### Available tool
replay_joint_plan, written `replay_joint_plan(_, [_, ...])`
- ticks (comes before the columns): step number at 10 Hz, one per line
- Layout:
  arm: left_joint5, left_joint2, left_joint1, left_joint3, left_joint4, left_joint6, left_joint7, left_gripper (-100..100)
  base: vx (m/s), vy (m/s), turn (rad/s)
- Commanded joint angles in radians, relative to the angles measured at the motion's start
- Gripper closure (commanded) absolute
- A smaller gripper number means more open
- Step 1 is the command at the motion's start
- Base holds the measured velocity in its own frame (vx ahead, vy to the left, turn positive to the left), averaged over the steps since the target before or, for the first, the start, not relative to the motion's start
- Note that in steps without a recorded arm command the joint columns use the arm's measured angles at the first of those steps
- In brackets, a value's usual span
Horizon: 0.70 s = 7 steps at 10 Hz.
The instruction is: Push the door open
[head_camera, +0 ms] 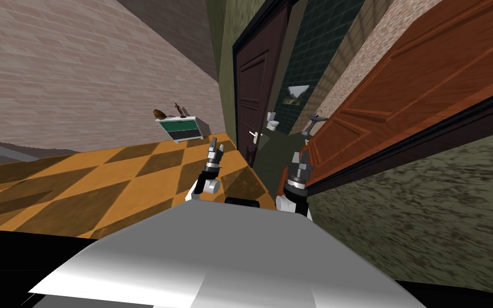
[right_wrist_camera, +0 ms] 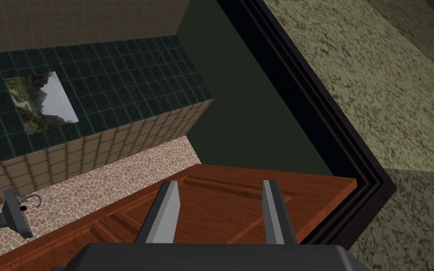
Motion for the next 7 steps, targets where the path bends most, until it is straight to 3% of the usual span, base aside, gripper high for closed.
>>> replay_joint_plan(1, [0.008, 0.009, -0.024, -0.016, 0.041, 0.004, 0.000, -100, 0.140, 0.066, -0.117])
replay_joint_plan(7, [0.032, 0.024, -0.102, -0.057, 0.170, 0.008, 0.001, -100, 0.117, 0.072, -0.081])
